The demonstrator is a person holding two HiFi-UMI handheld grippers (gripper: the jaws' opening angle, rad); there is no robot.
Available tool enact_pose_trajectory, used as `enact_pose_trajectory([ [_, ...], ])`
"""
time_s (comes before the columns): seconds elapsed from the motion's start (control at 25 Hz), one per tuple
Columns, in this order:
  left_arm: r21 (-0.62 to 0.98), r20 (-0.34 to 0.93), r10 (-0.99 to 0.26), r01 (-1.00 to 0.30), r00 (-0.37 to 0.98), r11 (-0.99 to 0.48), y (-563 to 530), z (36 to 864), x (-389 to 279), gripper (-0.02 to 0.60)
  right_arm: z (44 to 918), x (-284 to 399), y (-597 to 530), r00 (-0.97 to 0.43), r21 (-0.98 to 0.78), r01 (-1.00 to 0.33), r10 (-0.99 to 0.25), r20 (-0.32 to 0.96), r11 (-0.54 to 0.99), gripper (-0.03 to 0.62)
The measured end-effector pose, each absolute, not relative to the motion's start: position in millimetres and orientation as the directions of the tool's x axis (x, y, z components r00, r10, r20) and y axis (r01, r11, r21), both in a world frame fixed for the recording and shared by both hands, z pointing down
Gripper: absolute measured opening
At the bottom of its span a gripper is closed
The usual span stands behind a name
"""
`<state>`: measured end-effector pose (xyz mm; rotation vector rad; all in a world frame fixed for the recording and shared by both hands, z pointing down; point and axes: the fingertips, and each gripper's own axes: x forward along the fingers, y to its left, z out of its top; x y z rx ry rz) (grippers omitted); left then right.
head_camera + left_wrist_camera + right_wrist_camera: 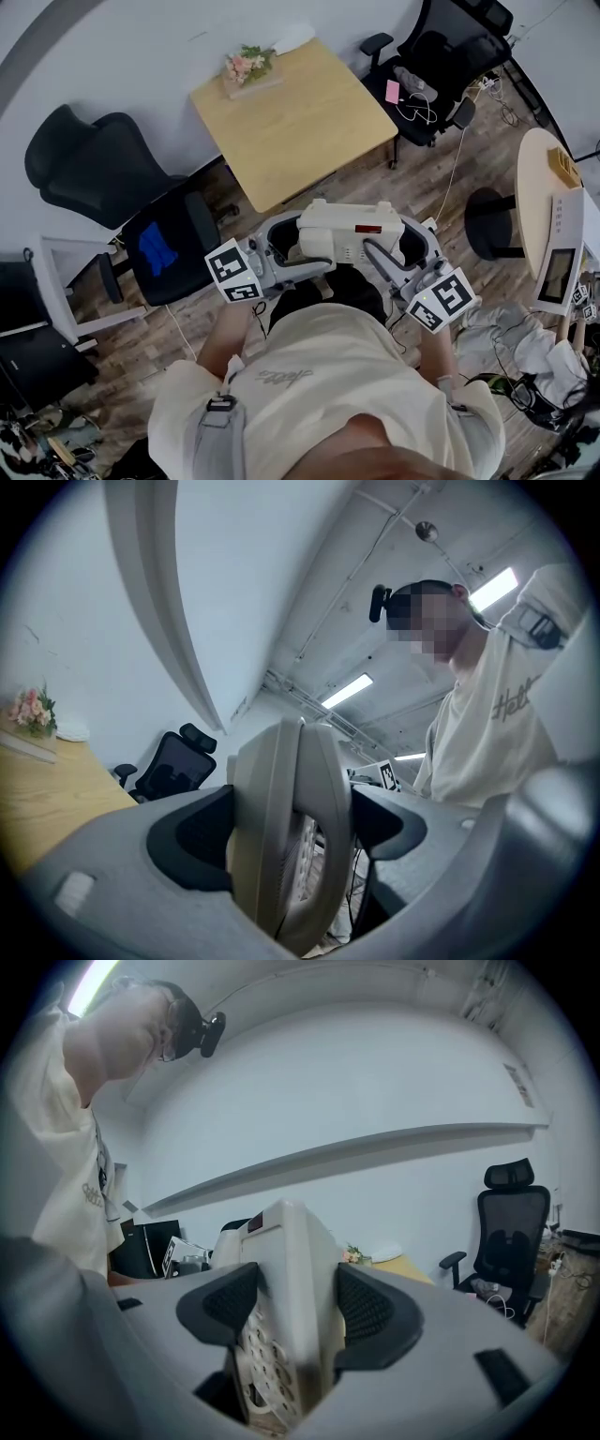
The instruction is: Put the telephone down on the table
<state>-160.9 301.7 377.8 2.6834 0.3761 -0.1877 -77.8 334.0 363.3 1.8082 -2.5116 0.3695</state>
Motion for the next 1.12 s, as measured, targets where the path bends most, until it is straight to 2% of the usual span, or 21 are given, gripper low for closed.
enact_pose_trajectory([
  [0.44,0.350,-0.140,0.206,0.242,0.969,-0.905,279,362,-131,0.387,352,-46,310,-0.371,-0.186,-0.918,-0.925,0.083,0.351,0.259],
  [1.12,0.265,-0.073,0.135,0.150,0.988,-0.953,234,339,-28,0.387,330,59,257,-0.447,-0.161,-0.880,-0.894,-0.035,0.446,0.259],
])
